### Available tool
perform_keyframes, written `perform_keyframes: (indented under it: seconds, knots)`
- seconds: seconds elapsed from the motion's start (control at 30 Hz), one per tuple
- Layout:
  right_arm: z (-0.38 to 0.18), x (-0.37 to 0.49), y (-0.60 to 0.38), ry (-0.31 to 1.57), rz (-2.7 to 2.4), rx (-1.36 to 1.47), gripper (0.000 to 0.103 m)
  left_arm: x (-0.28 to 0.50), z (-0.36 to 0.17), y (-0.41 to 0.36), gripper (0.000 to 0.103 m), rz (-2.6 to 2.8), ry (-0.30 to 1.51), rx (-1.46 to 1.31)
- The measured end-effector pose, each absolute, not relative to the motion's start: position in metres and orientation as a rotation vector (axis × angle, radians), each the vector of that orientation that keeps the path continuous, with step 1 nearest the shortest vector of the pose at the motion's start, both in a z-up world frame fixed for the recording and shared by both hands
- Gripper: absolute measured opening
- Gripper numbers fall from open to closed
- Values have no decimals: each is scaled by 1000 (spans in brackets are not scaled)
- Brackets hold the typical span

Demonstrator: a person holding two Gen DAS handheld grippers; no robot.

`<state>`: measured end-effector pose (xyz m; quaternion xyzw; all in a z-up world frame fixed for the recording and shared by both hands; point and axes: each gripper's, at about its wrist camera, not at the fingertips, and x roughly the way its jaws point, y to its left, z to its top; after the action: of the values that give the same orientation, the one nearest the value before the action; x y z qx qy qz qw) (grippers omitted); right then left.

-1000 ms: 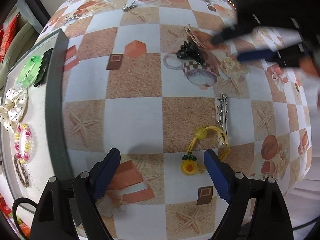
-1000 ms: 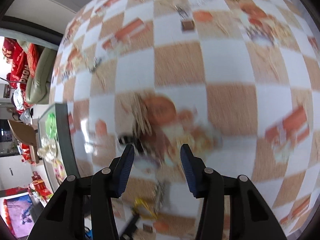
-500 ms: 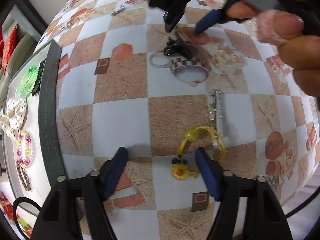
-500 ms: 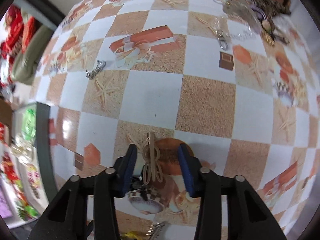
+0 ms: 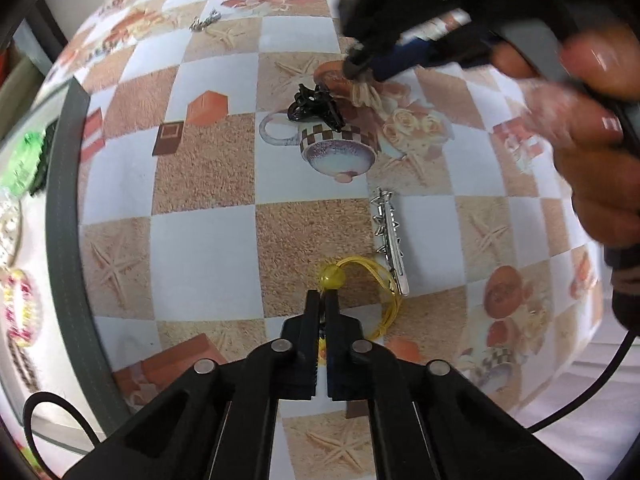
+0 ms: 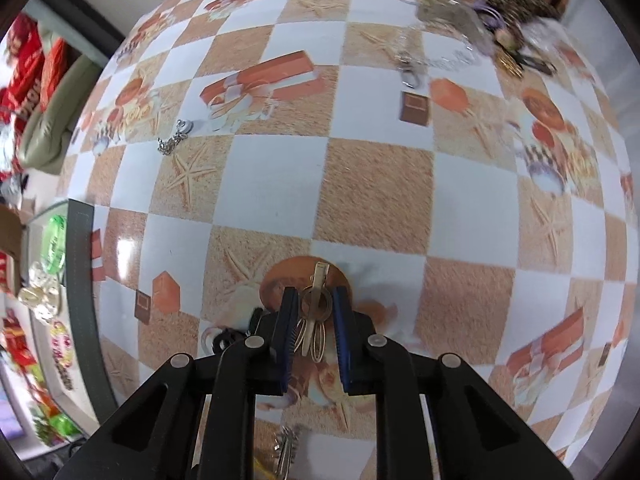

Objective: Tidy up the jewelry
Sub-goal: 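Carry the yellow cord into the tray with the left tool while the right tool carries the hairpins there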

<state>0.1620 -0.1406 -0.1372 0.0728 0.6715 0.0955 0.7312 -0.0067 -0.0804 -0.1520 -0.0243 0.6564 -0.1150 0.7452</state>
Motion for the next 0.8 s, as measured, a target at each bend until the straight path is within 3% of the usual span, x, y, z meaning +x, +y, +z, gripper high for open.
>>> perform_keyframes:
  seconds: [0.47,0.8]
  knots:
    - [-118,108,-187,1509,177,316,19,-3,-130,-53,4,-303,1420,-151]
    - [-112,79,-195,1542,176,369,19,-15,-131,-41,5,-258,1444,-37]
